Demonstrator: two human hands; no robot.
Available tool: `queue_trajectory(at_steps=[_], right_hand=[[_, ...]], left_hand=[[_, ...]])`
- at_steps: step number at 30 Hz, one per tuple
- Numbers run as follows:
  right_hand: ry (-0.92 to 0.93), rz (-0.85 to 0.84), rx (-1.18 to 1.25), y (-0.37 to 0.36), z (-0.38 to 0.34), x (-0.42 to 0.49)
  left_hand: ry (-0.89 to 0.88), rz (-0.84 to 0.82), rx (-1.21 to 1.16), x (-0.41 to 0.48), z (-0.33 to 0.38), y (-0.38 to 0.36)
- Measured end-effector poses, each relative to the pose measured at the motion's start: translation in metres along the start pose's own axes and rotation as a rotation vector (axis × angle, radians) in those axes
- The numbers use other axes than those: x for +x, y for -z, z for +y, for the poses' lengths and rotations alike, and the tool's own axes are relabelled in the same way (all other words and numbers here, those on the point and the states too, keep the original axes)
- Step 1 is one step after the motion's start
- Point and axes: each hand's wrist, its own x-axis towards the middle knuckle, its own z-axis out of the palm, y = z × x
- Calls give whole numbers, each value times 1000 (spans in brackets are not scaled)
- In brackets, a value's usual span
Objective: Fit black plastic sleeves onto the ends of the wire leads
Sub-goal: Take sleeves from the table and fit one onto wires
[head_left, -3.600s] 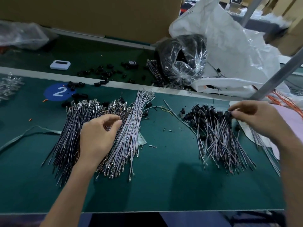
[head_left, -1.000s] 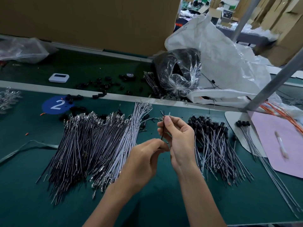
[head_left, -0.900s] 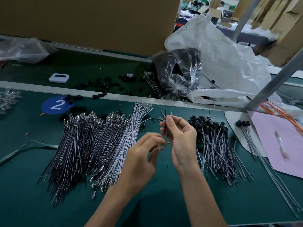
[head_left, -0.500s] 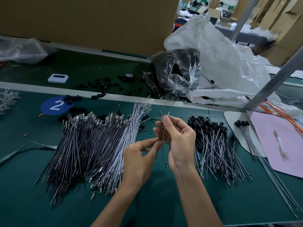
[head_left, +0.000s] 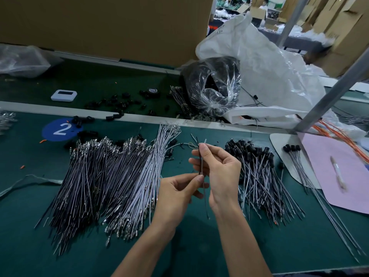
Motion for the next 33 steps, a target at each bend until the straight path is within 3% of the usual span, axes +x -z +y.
queue_trajectory(at_steps=[10,13,16,18,20,22,24,33], right_hand=[[-76,-49,-8,12,12,4],[-91,-29,42,14,17,8],[25,97,76,22,18,20],[139,199,-40,35,20,30],[278,265,-352,50,30,37],[373,259,-652,59,45,39],[397,217,-801,62,62,37],[355,159,-790,62,78,49]], left_hand=[[55,42,-90,10,-4,-4],[48,0,-13,16,-5,-6],[-7,-61,199,36,-1,-2],[-79,-21,366,63,3,5],[-151,56,557,96,11,12],[-192,129,702,131,18,18],[-178,180,784,165,21,21],[-202,168,1067,267,16,30]])
